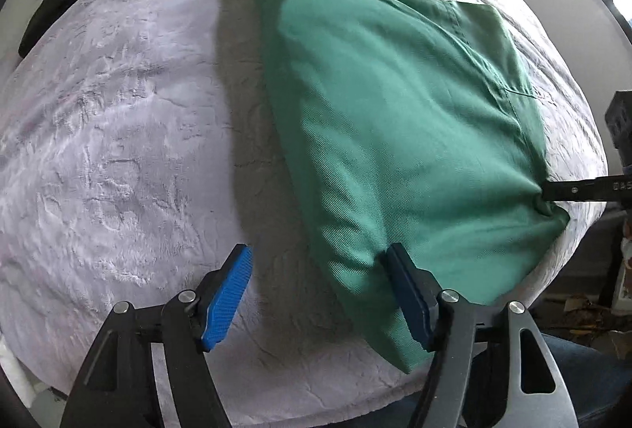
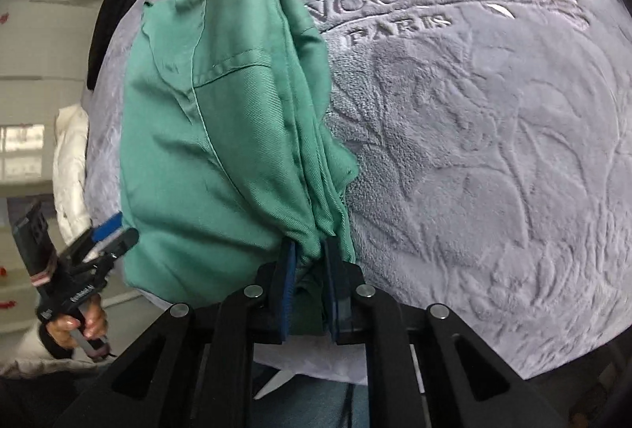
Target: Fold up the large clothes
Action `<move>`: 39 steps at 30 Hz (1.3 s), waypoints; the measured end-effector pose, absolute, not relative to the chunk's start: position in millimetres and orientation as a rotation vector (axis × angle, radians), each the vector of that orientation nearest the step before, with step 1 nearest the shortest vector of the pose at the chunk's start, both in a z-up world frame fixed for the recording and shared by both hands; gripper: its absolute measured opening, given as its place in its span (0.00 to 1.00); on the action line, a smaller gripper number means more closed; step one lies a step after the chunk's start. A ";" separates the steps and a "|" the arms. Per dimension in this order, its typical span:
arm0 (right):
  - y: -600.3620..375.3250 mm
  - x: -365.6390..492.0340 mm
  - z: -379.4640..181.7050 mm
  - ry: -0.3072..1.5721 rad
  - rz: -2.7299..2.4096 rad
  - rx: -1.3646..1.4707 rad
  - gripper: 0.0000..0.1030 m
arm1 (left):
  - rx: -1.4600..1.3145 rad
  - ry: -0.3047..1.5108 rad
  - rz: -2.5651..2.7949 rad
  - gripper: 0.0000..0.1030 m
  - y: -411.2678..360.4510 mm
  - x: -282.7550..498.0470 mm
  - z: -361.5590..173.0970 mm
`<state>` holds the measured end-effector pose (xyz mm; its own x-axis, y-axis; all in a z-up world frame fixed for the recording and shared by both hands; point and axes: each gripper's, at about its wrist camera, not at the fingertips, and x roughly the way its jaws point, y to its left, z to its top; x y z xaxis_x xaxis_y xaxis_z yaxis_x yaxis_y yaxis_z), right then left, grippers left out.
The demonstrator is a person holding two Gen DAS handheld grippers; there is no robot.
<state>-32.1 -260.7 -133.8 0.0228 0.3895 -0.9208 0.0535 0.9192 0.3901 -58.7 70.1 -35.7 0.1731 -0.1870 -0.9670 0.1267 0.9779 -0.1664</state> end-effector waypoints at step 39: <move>-253.5 7.6 -42.8 1.280 0.218 0.342 0.75 | -0.080 1.335 -0.089 1.00 82.7 -25.7 6.4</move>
<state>7.6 -253.5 -42.8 0.2766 0.3460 -0.8965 0.0301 0.9294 0.3680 -25.7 82.7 6.4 0.2311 -0.1105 -0.9666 0.0188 0.9938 -0.1091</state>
